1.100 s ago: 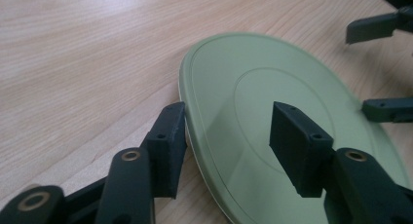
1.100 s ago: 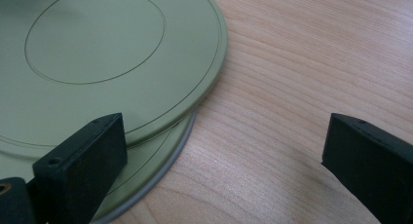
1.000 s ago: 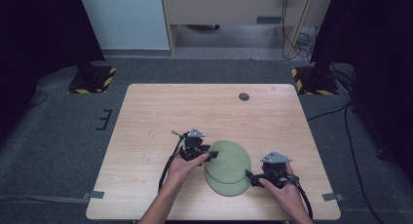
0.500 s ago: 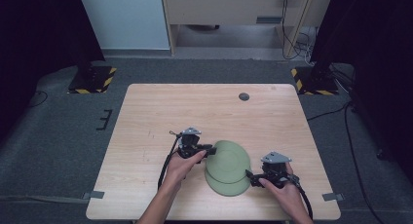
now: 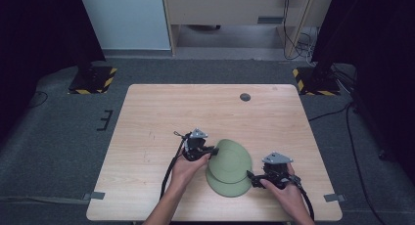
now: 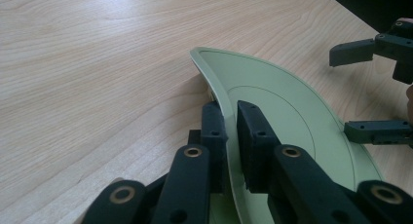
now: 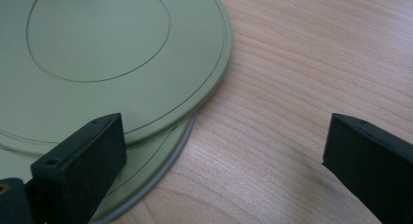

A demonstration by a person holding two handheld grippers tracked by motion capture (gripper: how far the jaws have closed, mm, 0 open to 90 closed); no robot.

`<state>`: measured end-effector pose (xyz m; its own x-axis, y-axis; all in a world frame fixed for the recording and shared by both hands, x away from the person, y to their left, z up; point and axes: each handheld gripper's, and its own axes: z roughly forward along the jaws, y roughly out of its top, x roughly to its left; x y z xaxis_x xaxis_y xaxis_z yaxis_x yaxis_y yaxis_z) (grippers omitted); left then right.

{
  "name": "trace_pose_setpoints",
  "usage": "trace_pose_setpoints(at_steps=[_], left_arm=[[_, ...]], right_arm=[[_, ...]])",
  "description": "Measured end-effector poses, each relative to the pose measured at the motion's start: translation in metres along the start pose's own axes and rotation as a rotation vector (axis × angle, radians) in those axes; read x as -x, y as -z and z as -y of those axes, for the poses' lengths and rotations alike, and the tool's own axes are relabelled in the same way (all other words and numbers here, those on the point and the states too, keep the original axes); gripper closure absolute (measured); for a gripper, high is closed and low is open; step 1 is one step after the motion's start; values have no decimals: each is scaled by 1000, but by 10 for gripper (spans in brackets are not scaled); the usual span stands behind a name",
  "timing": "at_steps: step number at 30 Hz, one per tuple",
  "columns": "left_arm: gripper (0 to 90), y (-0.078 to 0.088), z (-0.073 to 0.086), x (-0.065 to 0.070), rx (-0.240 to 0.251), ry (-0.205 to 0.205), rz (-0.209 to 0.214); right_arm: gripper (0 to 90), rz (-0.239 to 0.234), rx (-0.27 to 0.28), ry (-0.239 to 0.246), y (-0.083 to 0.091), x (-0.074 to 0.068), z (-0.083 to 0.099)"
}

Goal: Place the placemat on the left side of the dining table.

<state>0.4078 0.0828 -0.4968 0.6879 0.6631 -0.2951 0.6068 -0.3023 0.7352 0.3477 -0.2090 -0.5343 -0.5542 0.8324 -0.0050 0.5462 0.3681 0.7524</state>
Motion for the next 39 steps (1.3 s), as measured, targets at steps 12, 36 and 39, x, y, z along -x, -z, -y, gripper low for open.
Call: trace_pose_setpoints(at_steps=[12,36,39], left_arm=[[852,6,-5,2,27,5,7],[854,23,-27,9,50,-57,-40],[854,25,-29,8,54,-61,-45]], right_arm=[[36,1,7,1,1,0,0],[51,91,41,-92,13,28,2],[55,99,39,-94,12,30,3]])
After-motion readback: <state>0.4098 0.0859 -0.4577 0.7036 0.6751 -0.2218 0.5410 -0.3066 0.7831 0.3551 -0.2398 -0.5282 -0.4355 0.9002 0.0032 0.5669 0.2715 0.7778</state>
